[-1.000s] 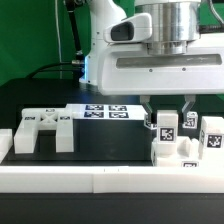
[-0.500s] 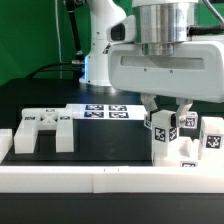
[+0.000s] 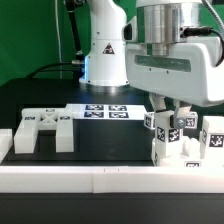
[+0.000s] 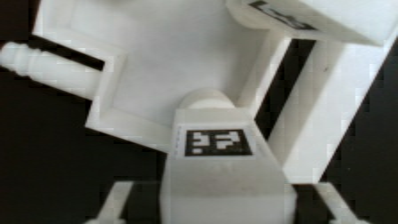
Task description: Assemble chair
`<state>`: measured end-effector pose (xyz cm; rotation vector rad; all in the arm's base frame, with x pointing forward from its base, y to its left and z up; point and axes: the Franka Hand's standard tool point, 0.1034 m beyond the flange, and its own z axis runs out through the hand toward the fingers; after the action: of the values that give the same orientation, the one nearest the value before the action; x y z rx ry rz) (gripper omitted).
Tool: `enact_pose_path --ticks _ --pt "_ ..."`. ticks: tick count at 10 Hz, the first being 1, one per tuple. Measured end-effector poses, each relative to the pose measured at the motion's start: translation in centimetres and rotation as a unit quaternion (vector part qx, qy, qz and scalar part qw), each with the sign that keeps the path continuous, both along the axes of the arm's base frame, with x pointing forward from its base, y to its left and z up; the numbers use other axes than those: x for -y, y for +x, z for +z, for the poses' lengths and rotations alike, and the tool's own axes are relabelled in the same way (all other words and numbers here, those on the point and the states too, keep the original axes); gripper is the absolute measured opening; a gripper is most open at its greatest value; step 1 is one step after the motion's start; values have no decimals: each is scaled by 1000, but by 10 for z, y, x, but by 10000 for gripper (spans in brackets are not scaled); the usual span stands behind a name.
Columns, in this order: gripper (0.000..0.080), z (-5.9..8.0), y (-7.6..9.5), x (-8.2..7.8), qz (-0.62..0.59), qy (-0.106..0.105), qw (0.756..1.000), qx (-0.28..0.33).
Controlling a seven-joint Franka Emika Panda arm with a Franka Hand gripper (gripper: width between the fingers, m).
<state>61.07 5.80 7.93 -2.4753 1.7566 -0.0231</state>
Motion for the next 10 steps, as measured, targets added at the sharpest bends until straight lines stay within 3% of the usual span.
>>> enact_pose_path --ticks 2,3,4,5,10 --pt "291 0 0 0 0 0 1000 0" --pt "498 0 0 0 15 -1 1000 1" --pt "498 -1 0 0 30 -3 1000 -2" --pt "616 0 -1 -2 62 -8 998 -5" --pt "649 1 1 -3 322 -35 946 13"
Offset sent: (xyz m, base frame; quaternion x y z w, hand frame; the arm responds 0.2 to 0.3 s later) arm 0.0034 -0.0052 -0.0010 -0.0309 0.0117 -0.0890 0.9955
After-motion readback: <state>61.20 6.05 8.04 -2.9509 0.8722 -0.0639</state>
